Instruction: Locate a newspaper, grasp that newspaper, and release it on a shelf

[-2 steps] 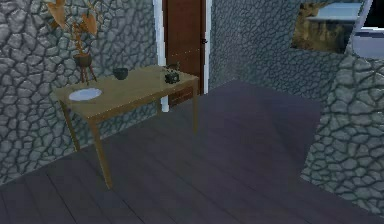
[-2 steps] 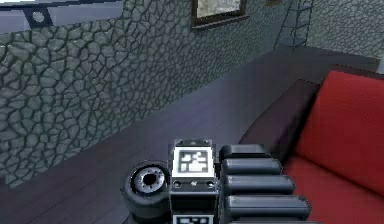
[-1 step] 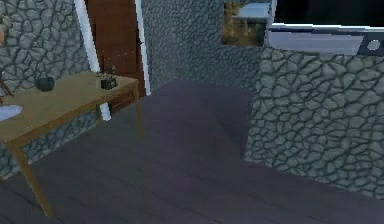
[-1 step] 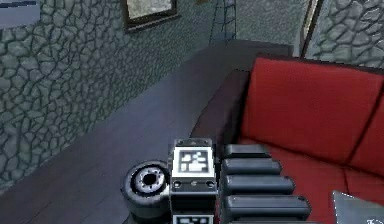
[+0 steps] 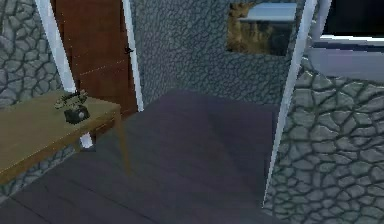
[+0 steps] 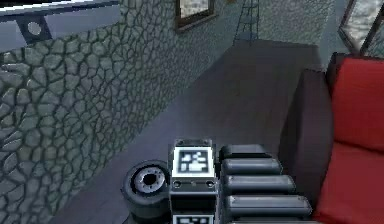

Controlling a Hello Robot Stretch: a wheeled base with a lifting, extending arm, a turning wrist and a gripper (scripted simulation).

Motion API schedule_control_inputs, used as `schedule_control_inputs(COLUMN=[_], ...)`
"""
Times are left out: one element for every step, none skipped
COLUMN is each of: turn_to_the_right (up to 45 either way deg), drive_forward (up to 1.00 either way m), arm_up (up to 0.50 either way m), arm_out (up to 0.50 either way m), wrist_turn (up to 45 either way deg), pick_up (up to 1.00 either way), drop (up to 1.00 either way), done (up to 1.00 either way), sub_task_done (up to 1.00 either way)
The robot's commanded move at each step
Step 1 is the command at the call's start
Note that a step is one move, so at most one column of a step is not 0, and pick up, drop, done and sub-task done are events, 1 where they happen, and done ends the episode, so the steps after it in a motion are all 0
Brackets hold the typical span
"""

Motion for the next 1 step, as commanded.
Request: schedule_control_inputs(turn_to_the_right=[45.0], drive_forward=[0.00], arm_up=[0.00], arm_out=[0.00], wrist_turn=[0.0], pick_up=[0.00], drop=[0.00], done=[0.00], sub_task_done=[0.00])
